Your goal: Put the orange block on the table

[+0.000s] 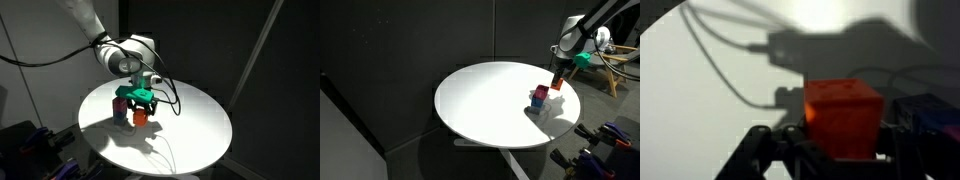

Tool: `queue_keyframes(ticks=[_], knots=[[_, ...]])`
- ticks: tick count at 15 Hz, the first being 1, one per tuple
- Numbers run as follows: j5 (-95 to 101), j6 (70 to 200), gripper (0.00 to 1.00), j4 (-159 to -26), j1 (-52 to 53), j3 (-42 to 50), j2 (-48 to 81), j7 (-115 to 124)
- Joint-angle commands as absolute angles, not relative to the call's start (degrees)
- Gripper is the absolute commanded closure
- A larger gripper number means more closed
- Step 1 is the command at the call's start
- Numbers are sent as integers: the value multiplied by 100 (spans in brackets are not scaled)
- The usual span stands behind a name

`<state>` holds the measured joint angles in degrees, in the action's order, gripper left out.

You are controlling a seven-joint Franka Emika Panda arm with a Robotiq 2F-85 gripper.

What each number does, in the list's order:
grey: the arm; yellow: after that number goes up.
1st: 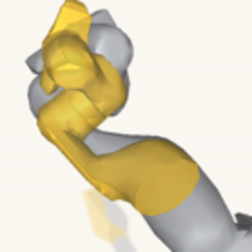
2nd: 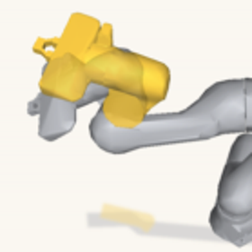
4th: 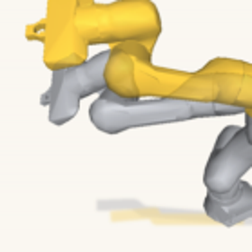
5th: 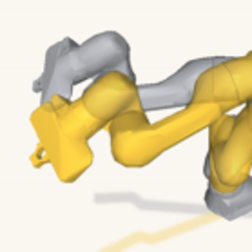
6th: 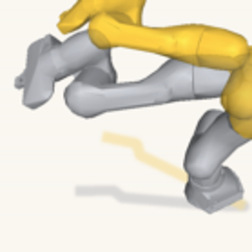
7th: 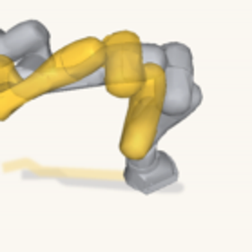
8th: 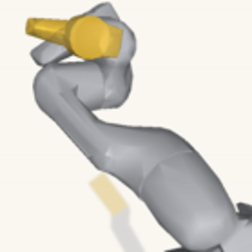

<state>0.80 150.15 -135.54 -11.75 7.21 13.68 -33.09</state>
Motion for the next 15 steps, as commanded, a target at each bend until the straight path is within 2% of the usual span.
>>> queue_keyframes(ticks=[1, 15], knots=[[-142, 15050, 78, -13333, -1284, 657, 1568, -2810], [-328, 15185, 78, -12899, -1395, 528, 2279, -1962]])
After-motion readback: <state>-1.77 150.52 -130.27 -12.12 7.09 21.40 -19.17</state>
